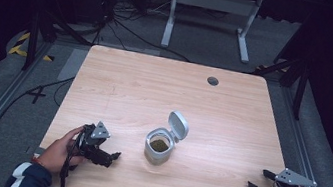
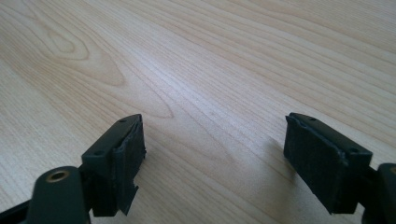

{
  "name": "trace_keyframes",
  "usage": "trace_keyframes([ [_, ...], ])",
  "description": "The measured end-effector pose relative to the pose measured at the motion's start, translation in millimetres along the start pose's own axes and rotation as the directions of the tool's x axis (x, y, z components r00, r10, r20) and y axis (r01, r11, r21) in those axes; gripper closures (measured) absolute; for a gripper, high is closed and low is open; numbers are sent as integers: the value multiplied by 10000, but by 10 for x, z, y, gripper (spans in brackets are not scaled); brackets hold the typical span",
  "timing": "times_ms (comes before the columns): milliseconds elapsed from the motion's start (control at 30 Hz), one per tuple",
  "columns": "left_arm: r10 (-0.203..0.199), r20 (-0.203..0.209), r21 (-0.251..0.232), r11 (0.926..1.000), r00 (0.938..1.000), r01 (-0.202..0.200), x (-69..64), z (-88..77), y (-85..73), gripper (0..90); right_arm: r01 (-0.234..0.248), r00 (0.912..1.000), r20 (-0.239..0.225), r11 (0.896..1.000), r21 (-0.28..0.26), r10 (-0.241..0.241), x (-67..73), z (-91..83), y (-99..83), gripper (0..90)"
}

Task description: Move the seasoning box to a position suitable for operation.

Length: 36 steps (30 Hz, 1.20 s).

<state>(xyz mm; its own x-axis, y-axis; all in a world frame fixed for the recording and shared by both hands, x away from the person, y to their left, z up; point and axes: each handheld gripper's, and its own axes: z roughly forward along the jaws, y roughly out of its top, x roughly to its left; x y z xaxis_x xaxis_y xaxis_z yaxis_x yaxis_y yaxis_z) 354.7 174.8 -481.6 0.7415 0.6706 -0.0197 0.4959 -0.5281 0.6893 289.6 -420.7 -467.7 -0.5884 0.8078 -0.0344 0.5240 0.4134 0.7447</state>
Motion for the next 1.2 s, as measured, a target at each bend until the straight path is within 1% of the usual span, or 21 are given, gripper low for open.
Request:
trace_keyframes([
  [233,172,79,20,9998,9998,-173,21,-7,-4,3,4,10000,20,10000,-10,-4,3,3,4,205],
  [267,110,93,93,9999,9999,-111,23,-25,-15,3,6,10000,37,10000,31,-7,6,1,8,209],
  [300,110,82,110,9999,9999,-111,28,-37,-27,3,19,10000,25,9999,121,-19,13,-3,18,242],
  [333,110,82,110,9999,9999,-111,28,-37,-27,2,19,10000,25,9999,121,-19,13,-3,18,242],
  [367,71,57,16,10000,10000,-71,25,-34,-36,2,26,10000,-12,9998,199,-26,24,-11,35,300],
  [400,-23,-15,31,10000,10000,23,16,-40,-42,2,59,10000,21,9997,232,-60,35,-17,45,341],
  [433,-16,-102,23,10000,9999,16,10,-46,-46,3,145,9999,80,9996,231,-147,53,-22,58,394],
  [467,-28,-101,0,10000,9999,28,-3,-55,-58,4,258,9996,108,9995,204,-261,63,-23,68,444],
  [500,-54,-123,-17,10000,9999,53,-8,-57,-63,4,326,9994,99,9993,190,-328,68,-19,82,470],
  [567,-57,-126,-11,10000,9999,57,-6,-58,-64,4,417,9991,18,9991,74,-417,78,-26,118,550],
  [600,-57,-126,-11,10000,9999,57,-6,-58,-64,4,417,9991,18,9991,74,-417,78,-26,118,550],
  [633,-57,-125,-14,10000,9999,57,-6,-58,-64,4,490,9986,-171,9987,-170,-493,77,-42,155,619],
  [667,-58,-124,-12,10000,9999,58,-6,-58,-64,4,447,9984,-332,9981,-417,-461,74,-57,190,691],
  [700,-56,-125,-11,10000,9999,56,-6,-58,-64,4,437,9985,-310,9977,-510,-453,74,-62,219,732],
  [800,-49,-87,-32,10000,9999,49,-4,-57,-64,4,503,9987,-70,9972,-556,-508,71,-52,323,813],
  [867,-18,-53,10,10000,10000,18,1,-60,-63,5,583,9982,-124,9955,-745,-593,60,-49,388,856],
  [933,-31,-29,5,10000,10000,31,3,-60,-64,5,711,9972,-151,9933,-914,-728,64,-54,451,884],
  [1000,-29,-33,-3,10000,10000,29,3,-60,-65,5,816,9960,-270,9913,-1035,-848,82,-45,508,890],
  [1033,-34,-42,-31,10000,10000,34,3,-59,-67,5,969,9945,-302,9898,-1040,-1005,85,-37,535,891],
  [1200,39,27,-16,10000,10000,-39,13,-59,-67,5,1234,9893,-637,9857,-1148,-1313,136,15,641,892],
])
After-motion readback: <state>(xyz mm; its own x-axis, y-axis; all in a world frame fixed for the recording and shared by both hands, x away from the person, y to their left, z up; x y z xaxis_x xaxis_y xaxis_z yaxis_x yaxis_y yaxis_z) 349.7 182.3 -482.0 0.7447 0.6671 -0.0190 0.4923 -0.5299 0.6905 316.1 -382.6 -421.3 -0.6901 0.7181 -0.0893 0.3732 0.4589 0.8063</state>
